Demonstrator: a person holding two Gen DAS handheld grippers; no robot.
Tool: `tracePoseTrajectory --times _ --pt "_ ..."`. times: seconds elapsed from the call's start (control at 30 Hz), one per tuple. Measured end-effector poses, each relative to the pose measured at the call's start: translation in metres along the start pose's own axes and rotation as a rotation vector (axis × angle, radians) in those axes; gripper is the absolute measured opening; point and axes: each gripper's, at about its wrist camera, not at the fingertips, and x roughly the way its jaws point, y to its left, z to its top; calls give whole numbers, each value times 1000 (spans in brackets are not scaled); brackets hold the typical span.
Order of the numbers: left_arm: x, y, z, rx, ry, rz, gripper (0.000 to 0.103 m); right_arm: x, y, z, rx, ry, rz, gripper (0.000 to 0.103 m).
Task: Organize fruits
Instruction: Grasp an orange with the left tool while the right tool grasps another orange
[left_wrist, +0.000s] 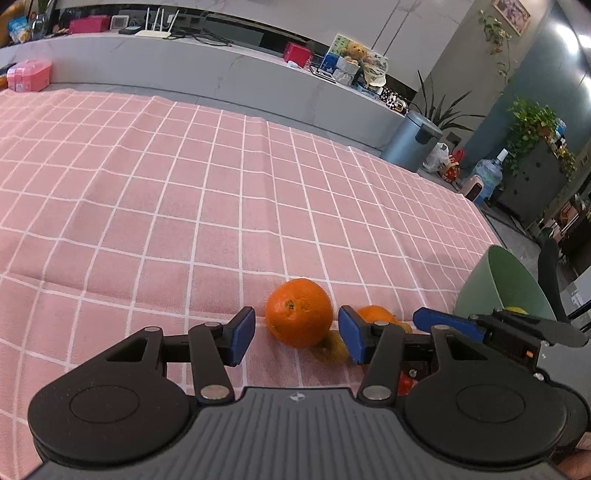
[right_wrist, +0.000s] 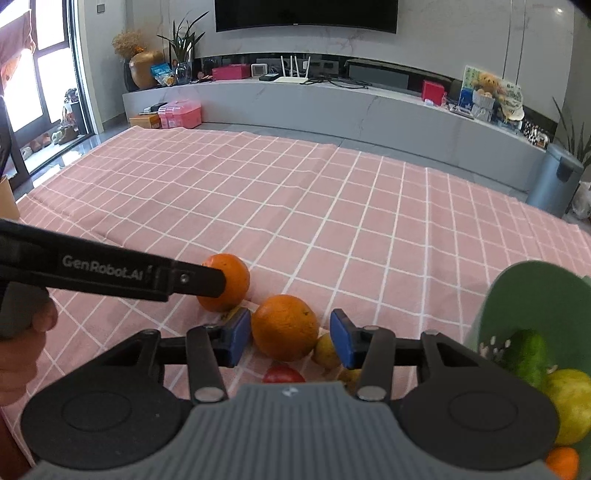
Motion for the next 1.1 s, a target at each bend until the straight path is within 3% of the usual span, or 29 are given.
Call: tracePoseTrajectory --times 0.43,0.63,1.1 --pt "19 7 1 -27 18 -55 61 17 -3 -4 6 -1 47 45" --pt "21 5 1 -21 7 -61 51 16 -2 -5 -1 -7 49 42" --pt "-4 6 -3 -54 -35 -60 48 -7 13 -2 -71 -62 15 39"
